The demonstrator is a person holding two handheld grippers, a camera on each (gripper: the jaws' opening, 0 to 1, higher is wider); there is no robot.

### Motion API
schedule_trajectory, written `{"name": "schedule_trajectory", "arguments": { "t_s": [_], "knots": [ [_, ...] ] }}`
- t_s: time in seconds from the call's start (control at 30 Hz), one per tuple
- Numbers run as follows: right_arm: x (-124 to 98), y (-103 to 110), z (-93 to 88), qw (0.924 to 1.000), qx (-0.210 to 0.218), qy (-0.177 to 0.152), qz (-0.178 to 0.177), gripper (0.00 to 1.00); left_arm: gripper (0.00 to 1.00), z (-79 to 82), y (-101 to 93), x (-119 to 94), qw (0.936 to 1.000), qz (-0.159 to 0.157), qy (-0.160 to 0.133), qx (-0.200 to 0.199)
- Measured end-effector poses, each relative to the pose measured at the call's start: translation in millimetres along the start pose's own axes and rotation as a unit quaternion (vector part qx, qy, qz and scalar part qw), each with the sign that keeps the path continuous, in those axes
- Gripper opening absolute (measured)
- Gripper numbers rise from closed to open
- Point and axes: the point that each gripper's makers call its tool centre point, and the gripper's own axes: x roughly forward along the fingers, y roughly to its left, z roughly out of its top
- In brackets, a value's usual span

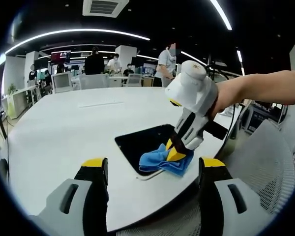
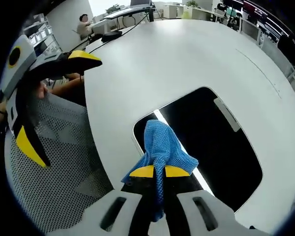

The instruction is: Wipe the mirror surface with the cleaning cloth until all visible marks leave the cleaned area.

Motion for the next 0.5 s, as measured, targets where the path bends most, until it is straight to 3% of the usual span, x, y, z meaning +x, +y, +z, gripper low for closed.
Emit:
{"name": "schedule_trajectory", "arguments": {
  "t_s": [0.5],
  "knots": [
    [-0.6, 3.6, -3.3, 0.9998, 0.004, 0.013, 0.012, 0.0, 0.73, 0.9, -0.5, 0.1, 1.0, -0.002, -0.003, -0.001]
  ]
}}
